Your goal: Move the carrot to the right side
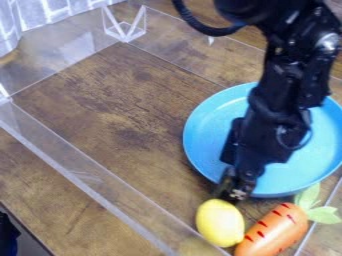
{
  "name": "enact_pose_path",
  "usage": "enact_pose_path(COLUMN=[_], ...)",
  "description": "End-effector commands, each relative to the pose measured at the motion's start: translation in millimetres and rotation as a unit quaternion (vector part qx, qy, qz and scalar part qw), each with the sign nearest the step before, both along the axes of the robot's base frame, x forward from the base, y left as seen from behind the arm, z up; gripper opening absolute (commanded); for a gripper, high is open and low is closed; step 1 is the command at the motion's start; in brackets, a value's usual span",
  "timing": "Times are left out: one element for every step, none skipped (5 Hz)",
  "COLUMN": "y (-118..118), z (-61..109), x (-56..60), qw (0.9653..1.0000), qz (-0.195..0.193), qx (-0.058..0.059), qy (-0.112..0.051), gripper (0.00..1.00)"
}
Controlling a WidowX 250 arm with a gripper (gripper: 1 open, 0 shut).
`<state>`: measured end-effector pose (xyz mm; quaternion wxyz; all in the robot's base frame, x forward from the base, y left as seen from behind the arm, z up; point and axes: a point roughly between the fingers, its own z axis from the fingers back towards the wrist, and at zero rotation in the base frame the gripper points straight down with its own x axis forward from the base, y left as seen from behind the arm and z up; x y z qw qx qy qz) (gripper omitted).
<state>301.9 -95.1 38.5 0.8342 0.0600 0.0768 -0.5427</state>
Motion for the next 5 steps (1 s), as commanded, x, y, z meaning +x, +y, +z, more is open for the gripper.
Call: enact_pose_path(y=[-16.0,-28.4,-17.4,-12.5,4.3], z=[18.0,19.3,18.9,18.5,14.6], x=[10.2,12.7,18.4,24.8,33.5], qw=[0.9996,0.9993,0.9995,0.9995,0.9995], qz=[-0.010,-0.021,-0.009,-0.002,-0.005], qx=[-0.010,-0.010,-0.007,-0.005,-0.001], qy=[-0.027,-0.029,-0.031,-0.031,-0.030], gripper=[1.00,1.00,0.00,0.00,0.00])
